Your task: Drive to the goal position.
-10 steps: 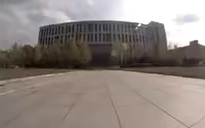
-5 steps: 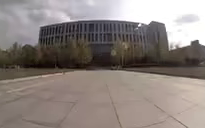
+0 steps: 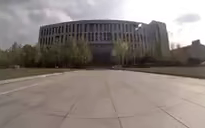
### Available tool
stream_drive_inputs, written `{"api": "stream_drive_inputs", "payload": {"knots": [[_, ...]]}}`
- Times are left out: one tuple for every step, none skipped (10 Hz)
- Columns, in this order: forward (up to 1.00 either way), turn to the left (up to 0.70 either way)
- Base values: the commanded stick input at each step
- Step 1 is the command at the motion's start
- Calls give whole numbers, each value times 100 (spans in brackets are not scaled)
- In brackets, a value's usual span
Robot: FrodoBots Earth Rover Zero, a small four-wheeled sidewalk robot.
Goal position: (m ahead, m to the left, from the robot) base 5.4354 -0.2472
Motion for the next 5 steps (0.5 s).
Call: {"api": "stream_drive_inputs", "payload": {"knots": [[100, 0], [100, 0], [100, 0], [100, 0], [100, 0]]}}
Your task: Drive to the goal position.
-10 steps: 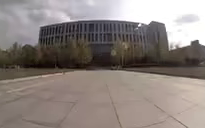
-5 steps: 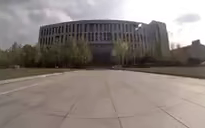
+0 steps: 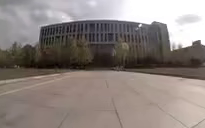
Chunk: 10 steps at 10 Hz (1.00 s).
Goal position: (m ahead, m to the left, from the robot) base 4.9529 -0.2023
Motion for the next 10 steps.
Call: {"api": "stream_drive_inputs", "payload": {"knots": [[100, 0], [100, 0], [100, 0], [100, 0], [100, 0], [100, 0], [100, 0], [100, 0], [100, 0], [100, 0]]}}
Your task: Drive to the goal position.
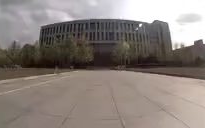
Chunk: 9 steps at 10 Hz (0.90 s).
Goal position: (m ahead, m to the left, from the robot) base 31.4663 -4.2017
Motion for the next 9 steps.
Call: {"api": "stream_drive_inputs", "payload": {"knots": [[100, 0], [100, 0], [100, 0], [100, 0], [100, 0], [100, 0], [100, 0], [100, 0], [100, 0]]}}
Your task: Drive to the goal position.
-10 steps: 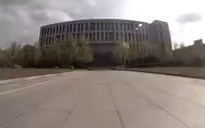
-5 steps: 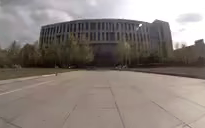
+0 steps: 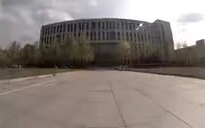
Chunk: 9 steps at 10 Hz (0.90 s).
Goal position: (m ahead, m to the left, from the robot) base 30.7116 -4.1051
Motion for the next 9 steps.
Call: {"api": "stream_drive_inputs", "payload": {"knots": [[100, 0], [100, 0], [100, 0], [100, 0], [100, 0], [100, 0], [100, 0], [100, 0], [100, 0]]}}
